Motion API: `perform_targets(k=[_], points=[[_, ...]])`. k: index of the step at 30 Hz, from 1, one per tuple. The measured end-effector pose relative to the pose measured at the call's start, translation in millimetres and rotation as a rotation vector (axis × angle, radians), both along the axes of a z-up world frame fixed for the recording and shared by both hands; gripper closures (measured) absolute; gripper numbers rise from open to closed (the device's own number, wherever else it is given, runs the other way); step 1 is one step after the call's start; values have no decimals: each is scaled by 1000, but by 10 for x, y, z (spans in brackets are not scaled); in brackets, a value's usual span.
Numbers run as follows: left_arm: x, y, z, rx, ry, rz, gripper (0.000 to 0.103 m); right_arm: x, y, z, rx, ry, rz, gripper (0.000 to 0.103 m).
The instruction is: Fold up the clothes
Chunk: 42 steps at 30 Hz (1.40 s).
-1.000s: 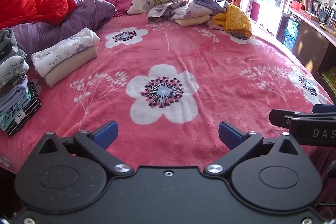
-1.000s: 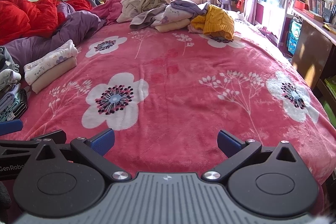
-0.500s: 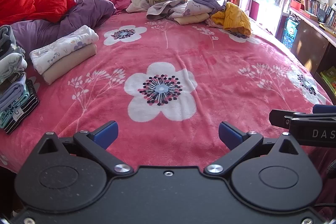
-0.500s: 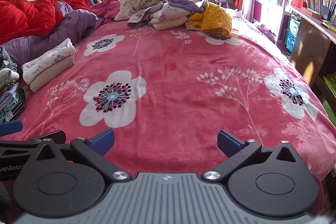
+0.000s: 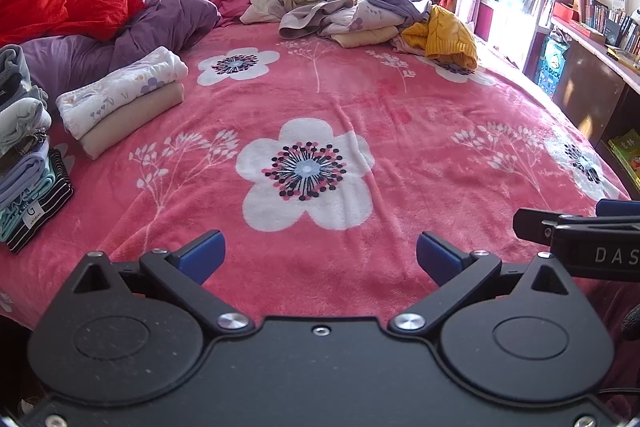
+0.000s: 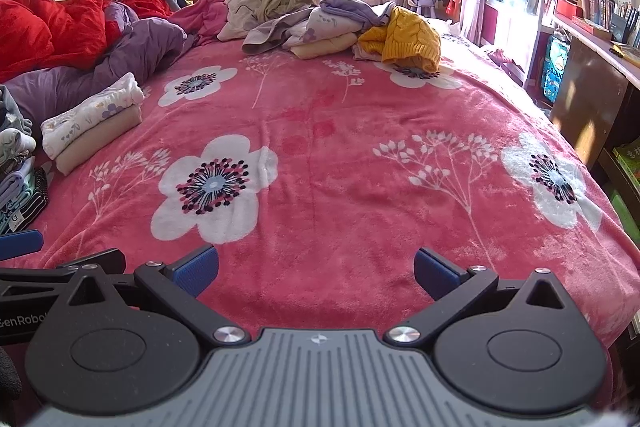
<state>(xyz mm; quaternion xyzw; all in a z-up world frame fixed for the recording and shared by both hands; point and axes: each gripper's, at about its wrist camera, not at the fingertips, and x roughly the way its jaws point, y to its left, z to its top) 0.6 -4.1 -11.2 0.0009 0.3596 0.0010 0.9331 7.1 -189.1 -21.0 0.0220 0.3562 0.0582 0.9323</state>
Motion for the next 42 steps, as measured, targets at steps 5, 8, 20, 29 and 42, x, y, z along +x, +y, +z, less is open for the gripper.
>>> perform_targets(k=[5, 8, 20, 29, 42], points=[[0, 11, -12, 1, -2, 0, 0, -44, -22, 21, 0, 0, 0, 0], [-12, -3, 4, -2, -2, 0, 0, -4, 12, 14, -2, 0, -3, 0], [45, -4, 25, 0, 8, 8, 0, 57, 71, 19, -10, 7, 3, 0], [340, 103, -100, -26, 39, 10, 0, 334, 61, -75, 23, 9, 35, 0], [1291, -39, -192, -81, -67, -155, 0, 1242, -346, -322, 66, -125, 18, 0]])
